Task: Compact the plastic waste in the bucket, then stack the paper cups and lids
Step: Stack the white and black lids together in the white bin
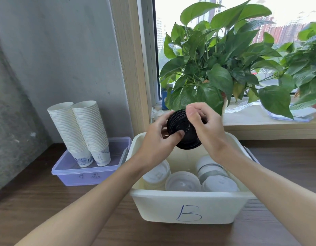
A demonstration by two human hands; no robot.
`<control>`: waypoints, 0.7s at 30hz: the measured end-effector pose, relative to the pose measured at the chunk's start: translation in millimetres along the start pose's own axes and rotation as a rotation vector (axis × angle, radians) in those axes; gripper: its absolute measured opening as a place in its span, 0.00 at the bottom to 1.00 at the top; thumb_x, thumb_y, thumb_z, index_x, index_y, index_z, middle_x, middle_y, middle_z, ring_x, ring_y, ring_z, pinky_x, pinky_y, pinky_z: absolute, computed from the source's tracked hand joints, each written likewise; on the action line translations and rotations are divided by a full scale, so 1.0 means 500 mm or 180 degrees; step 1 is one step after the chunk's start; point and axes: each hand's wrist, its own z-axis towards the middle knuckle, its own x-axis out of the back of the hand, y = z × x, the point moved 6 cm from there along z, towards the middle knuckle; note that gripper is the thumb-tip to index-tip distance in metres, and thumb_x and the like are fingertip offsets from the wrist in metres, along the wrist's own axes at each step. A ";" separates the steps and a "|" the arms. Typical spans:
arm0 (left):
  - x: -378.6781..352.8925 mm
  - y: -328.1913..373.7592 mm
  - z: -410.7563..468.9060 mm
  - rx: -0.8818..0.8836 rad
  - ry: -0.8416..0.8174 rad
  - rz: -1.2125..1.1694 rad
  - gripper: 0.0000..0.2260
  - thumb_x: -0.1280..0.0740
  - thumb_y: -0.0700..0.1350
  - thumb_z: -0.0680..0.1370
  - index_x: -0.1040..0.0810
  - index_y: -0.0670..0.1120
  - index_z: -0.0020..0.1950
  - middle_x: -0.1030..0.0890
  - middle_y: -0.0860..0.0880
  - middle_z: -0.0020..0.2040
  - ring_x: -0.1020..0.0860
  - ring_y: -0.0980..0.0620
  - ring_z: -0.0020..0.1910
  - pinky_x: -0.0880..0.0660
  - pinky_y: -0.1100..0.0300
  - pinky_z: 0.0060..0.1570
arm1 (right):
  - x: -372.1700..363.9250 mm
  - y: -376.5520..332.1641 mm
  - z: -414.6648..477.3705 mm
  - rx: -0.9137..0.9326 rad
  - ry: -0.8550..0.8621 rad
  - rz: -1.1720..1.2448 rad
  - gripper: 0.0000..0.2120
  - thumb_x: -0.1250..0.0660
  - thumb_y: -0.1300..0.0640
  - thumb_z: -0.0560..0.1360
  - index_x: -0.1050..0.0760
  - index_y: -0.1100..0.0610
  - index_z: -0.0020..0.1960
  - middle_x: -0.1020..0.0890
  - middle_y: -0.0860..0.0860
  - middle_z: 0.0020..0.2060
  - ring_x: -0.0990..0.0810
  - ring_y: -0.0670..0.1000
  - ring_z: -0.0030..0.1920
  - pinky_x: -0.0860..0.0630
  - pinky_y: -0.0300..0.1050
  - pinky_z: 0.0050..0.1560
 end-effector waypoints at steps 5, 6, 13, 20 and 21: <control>-0.006 0.014 -0.007 -0.0202 -0.0102 0.0373 0.25 0.33 0.38 0.76 0.28 0.45 0.73 0.17 0.50 0.59 0.20 0.55 0.59 0.22 0.63 0.58 | -0.010 -0.009 -0.006 0.0150 -0.0227 -0.0391 0.15 0.36 0.38 0.69 0.20 0.45 0.49 0.16 0.42 0.45 0.19 0.41 0.51 0.24 0.44 0.56; -0.007 0.016 -0.009 -0.0231 -0.0101 0.0375 0.24 0.33 0.37 0.76 0.28 0.45 0.73 0.17 0.50 0.59 0.20 0.54 0.59 0.22 0.61 0.58 | -0.008 -0.012 -0.006 0.0185 -0.0179 -0.0422 0.14 0.37 0.39 0.69 0.19 0.46 0.47 0.16 0.42 0.43 0.19 0.43 0.49 0.23 0.45 0.55; -0.005 0.017 -0.012 -0.0255 -0.0036 0.0412 0.23 0.33 0.38 0.76 0.27 0.43 0.71 0.17 0.46 0.59 0.20 0.48 0.60 0.22 0.49 0.61 | -0.001 -0.020 -0.009 0.0285 0.0080 -0.0672 0.17 0.40 0.39 0.69 0.20 0.49 0.42 0.18 0.44 0.38 0.20 0.44 0.43 0.25 0.39 0.47; -0.015 0.005 -0.004 -0.0080 -0.0125 0.0267 0.32 0.30 0.47 0.74 0.36 0.46 0.77 0.21 0.47 0.63 0.22 0.51 0.63 0.24 0.50 0.63 | 0.014 -0.013 -0.001 0.0043 0.0560 -0.0198 0.21 0.38 0.43 0.74 0.24 0.61 0.39 0.24 0.45 0.31 0.28 0.42 0.34 0.31 0.36 0.38; -0.017 0.001 -0.003 -0.0017 -0.0127 0.0192 0.32 0.30 0.48 0.73 0.37 0.46 0.76 0.22 0.46 0.64 0.22 0.51 0.63 0.24 0.50 0.64 | 0.016 -0.007 0.001 -0.0120 0.0577 0.0006 0.24 0.39 0.42 0.74 0.25 0.65 0.41 0.25 0.50 0.33 0.29 0.44 0.35 0.31 0.38 0.39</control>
